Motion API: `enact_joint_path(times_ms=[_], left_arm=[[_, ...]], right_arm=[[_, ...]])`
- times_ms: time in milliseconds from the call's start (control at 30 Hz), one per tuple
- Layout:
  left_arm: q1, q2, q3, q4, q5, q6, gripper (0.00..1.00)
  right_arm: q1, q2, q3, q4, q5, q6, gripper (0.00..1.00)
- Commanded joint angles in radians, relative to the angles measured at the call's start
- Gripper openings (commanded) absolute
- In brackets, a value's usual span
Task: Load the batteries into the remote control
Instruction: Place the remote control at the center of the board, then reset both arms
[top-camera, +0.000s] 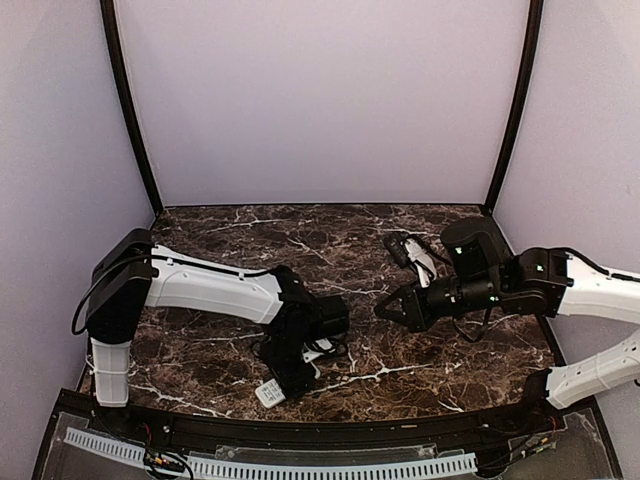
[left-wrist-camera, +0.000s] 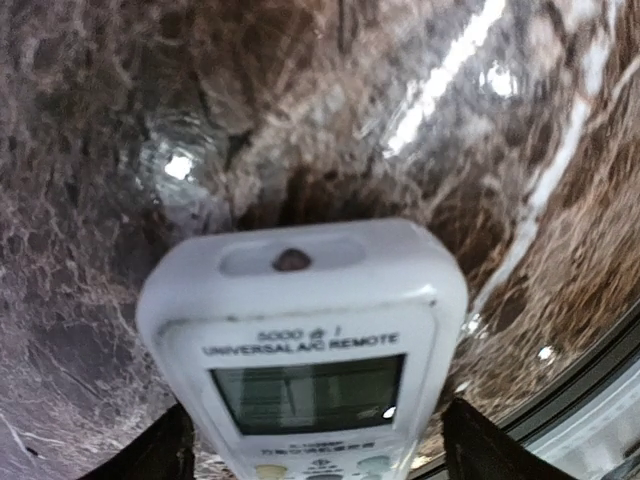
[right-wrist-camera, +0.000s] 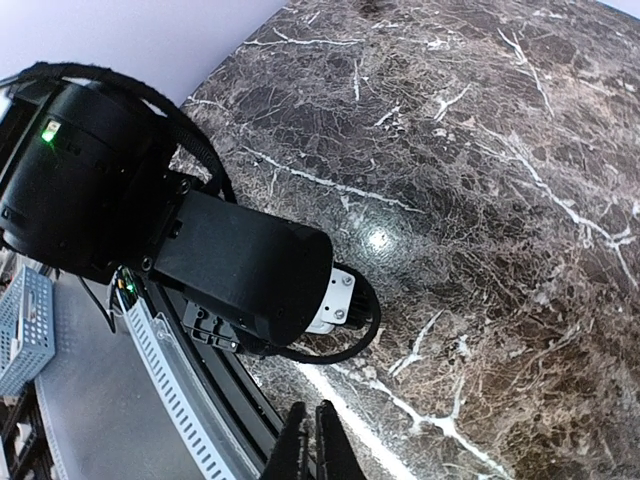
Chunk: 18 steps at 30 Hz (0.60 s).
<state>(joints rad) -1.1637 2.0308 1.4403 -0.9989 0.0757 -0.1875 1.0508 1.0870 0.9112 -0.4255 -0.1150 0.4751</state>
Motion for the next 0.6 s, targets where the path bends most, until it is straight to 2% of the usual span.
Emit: enact_joint_path(times_ms=[0, 33, 200, 267, 400, 567], left_arm=[[0.002, 0.017, 0.01, 0.003, 0.006, 0.027, 0.94], [0.002, 0.013, 0.012, 0.004, 0.001, 0.028, 0.98], [0.003, -0.074, 0.012, 0.054, 0.002, 0.036, 0.99], [0.007, -0.136, 0.002, 0.107, 0.011, 0.047, 0.99], [0.069, -0.312, -0.07, 0.297, 0.002, 0.047, 0.99], [0.263, -0.527, -0.217, 0.512, -0.033, -0.031, 0.99]], right_arm=[[-0.004, -0.024, -0.014, -0.006, 0.014, 0.005, 0.1], [-0.004, -0.025, -0.015, -0.003, 0.018, 0.006, 0.13], [-0.007, -0.024, -0.01, -0.009, 0.08, 0.009, 0.34], [-0.019, -0.022, -0.003, -0.029, 0.146, 0.004, 0.51], [-0.112, -0.014, 0.006, -0.042, 0.204, -0.015, 0.97], [-0.296, -0.011, -0.031, 0.018, 0.179, -0.064, 0.99]])
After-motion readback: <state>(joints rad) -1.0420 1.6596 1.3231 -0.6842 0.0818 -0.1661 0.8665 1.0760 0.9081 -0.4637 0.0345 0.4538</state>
